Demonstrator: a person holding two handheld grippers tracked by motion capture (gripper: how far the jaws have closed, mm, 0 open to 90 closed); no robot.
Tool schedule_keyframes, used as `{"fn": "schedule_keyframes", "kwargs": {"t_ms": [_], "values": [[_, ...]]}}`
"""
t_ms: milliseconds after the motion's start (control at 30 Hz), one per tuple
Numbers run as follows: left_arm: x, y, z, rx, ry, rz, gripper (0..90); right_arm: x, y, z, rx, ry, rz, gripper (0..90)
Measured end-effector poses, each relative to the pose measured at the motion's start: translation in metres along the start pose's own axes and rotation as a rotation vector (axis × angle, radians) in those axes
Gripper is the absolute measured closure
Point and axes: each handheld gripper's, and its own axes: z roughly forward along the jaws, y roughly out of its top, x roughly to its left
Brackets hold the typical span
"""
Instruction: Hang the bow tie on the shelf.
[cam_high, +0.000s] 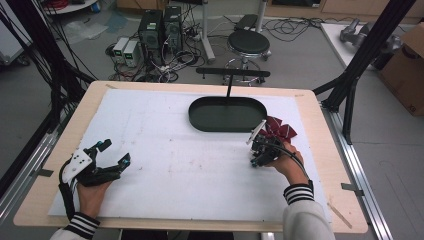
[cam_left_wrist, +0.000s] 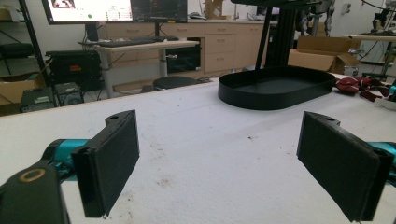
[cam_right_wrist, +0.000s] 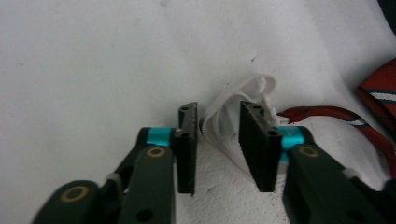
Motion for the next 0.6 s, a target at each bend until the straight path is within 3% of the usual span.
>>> {"fn": "schedule_keyframes", "kwargs": {"t_ms": [167, 333, 600], "values": [[0.000, 0.000, 0.000, -0.001, 0.000, 0.000, 13.4, -0.002, 0.000, 0.000, 0.006, 0.026, 0.013, 85.2], [0.000, 0.000, 0.000, 0.000, -0.001, 0.000, 13.4, -0.001, 0.001, -0.001, 0.012, -0.001, 0.028, 87.3], [0.000, 0.000, 0.000, 0.000, 0.000, 0.000, 13.4, -0.002, 0.000, -0.016, -0.107, -0.024, 0.058, 87.3]]}}
